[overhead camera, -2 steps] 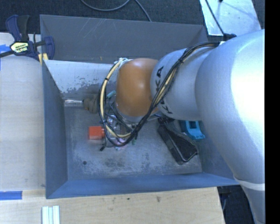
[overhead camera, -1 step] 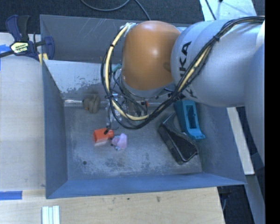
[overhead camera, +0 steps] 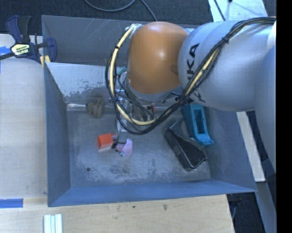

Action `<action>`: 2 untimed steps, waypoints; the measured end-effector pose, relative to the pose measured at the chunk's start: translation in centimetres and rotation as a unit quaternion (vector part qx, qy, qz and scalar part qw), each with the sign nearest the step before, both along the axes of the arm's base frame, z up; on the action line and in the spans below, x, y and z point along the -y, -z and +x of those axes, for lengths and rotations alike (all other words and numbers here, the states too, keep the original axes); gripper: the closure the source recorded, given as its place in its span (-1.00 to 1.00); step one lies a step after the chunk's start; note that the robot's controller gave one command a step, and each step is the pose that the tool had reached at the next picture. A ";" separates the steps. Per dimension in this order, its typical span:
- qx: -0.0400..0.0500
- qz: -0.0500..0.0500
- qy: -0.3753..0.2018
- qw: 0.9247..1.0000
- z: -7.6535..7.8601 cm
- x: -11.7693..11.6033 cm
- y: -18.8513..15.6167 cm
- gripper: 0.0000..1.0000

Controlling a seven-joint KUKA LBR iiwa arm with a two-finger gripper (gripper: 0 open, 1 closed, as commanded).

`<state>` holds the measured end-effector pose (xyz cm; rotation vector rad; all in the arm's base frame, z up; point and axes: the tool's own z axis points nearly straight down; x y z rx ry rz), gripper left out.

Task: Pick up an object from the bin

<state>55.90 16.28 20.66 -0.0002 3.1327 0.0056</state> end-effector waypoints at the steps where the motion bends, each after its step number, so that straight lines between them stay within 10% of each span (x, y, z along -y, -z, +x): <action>1: 0.000 0.000 0.000 1.000 0.0 0.0 0.0 -1.00; 2: 0.004 0.001 -0.038 0.999 -0.5 0.5 1.4 -1.00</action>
Offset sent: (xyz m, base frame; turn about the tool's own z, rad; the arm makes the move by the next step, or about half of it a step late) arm -0.0368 -0.0402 -0.0998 -0.4230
